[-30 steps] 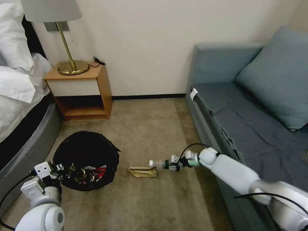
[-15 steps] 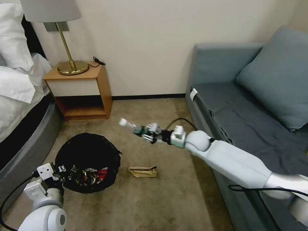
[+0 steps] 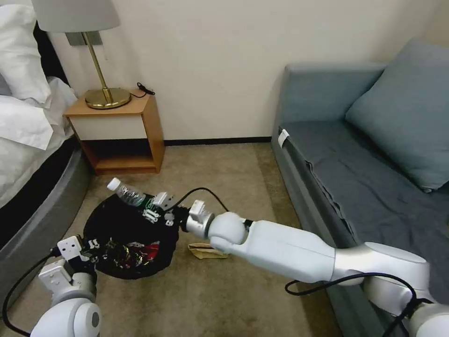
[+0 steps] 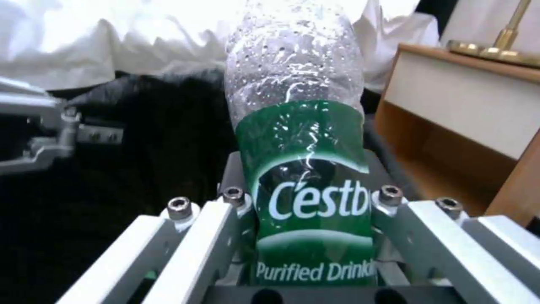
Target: Pick up the trash bin, then pick up the garbage on the floor and place it into the trash bin.
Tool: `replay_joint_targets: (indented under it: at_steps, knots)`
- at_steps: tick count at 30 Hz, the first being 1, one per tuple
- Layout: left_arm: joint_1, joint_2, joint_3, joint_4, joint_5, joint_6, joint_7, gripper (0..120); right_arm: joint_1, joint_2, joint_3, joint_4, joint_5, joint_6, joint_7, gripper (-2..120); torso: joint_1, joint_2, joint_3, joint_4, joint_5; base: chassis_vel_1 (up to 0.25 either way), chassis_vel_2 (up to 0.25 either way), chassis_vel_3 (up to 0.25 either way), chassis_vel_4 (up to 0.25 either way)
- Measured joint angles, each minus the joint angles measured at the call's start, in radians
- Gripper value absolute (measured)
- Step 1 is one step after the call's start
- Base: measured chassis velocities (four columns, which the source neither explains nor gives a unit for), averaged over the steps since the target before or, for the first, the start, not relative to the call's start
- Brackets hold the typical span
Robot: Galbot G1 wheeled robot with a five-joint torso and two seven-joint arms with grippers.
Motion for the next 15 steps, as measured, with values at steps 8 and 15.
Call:
replay_joint_targets:
  at_steps: [8, 15]
  knots:
    - [-0.004, -0.001, 0.002, 0.004, 0.0, 0.0, 0.0, 4, -0.022, 0.028, -0.023, -0.021, 0.0, -0.007, 0.034, 22, 0.0, 0.0, 0.0, 0.0001, 0.0001, 0.0, 0.0, 0.0, 0.0]
    - [-0.004, -0.002, 0.002, 0.004, 0.001, 0.0, 0.0, 4, -0.025, 0.027, -0.027, -0.022, -0.003, -0.009, 0.03, 41, 0.0, 0.0, 0.0, 0.0, 0.0002, 0.0, 0.0, 0.0, 0.0]
